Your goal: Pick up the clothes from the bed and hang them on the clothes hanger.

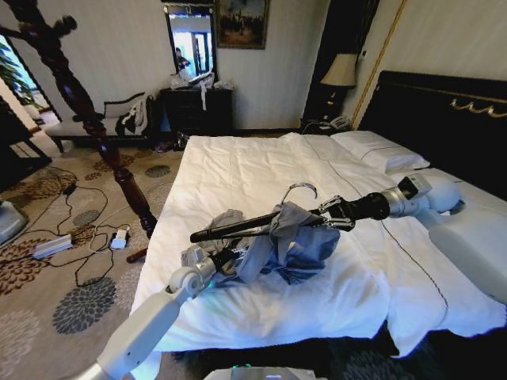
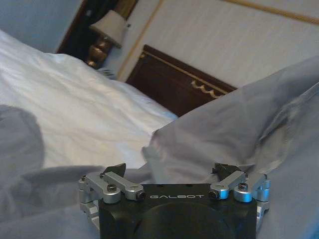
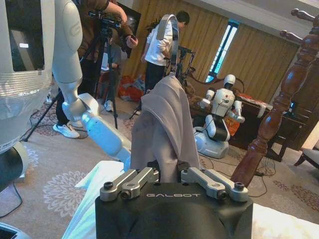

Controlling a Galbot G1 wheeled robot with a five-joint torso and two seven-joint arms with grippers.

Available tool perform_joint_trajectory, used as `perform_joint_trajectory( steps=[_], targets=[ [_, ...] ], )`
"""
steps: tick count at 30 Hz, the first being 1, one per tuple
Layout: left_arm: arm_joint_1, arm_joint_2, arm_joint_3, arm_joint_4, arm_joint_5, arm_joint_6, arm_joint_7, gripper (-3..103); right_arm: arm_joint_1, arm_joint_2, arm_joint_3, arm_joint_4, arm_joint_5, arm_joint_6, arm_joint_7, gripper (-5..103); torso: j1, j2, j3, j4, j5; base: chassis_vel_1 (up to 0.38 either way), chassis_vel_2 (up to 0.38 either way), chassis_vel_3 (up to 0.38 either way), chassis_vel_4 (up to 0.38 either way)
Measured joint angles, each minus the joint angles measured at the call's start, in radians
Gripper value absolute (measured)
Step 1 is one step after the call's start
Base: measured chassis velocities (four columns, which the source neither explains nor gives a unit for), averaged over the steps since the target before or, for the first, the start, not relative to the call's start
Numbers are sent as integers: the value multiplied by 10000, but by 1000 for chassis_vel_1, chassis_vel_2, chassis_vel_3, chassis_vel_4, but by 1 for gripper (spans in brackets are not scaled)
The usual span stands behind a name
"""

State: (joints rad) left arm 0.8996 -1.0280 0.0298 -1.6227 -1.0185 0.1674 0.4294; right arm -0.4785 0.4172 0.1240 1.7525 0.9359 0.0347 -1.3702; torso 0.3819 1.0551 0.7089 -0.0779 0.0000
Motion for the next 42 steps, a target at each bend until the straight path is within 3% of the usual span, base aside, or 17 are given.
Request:
perform_joint_trajectory(
  steps=[7, 9, 16, 20, 23, 25, 27, 29, 35, 38, 41, 42],
  targets=[
    [15, 355, -246, 69, -398, 243, 1068, 99, -83, 4, 136, 46, -5, 6, -2, 13, -1, 0, 0, 1, 0, 0, 0, 0, 0],
    [6, 366, -239, 115, -412, 262, 1132, 99, -85, 4, 145, 54, -5, 6, -2, 13, -1, 0, 0, 1, 0, 0, 0, 0, 0],
    [-282, 156, 63, 700, -297, 375, 1941, 101, 12, 66, 172, 73, 3, 29, -8, 13, 0, 0, 0, -1, -1, 0, 0, 0, 0],
    [-399, 61, 131, 845, -220, 379, 2326, 96, 15, 81, 216, 76, 8, 43, -9, 13, -1, 0, 0, -1, 0, 0, 0, 0, 0],
    [-503, 37, 133, 978, -206, 380, 2679, 83, -17, 76, 282, 105, 27, 50, -21, 13, -1, 0, 0, -1, 0, 0, 0, 0, 0],
    [-525, 39, 132, 1016, -205, 380, 2768, 83, -18, 76, 290, 109, 30, 55, -30, 13, -1, 0, 0, -1, 0, 0, 0, 0, 0],
    [-567, 58, 111, 1093, -203, 380, 2958, 66, -14, 77, 303, 113, 48, 64, -49, 13, -1, 0, 0, 0, 0, 0, 0, 0, 0],
    [-569, 60, 89, 1105, -208, 380, 2988, 66, -8, 84, 306, 111, 54, 69, -60, 13, -1, 0, 0, 0, -1, 0, 0, 0, 0],
    [-436, 62, -147, 1168, -232, 360, 2999, 40, -89, 107, 390, 51, 56, 99, -128, 13, -1, 0, 0, 0, 0, 0, 0, 0, 0],
    [-386, 53, -211, 1204, -219, 343, 2970, 34, -100, 108, 405, 51, 56, 102, -130, 13, -1, 0, -1, 0, -1, 0, 0, 0, 0],
    [-266, 49, -472, 1205, -230, 287, 2916, 18, -110, 106, 416, 24, 56, 106, -126, 13, -1, 0, 0, 0, -1, 0, 0, 0, 0],
    [-266, 49, -472, 1205, -230, 287, 2916, 18, -110, 106, 416, 24, 56, 106, -126, 13, -1, 0, 0, 0, -1, 0, 0, 0, 0]
  ],
)
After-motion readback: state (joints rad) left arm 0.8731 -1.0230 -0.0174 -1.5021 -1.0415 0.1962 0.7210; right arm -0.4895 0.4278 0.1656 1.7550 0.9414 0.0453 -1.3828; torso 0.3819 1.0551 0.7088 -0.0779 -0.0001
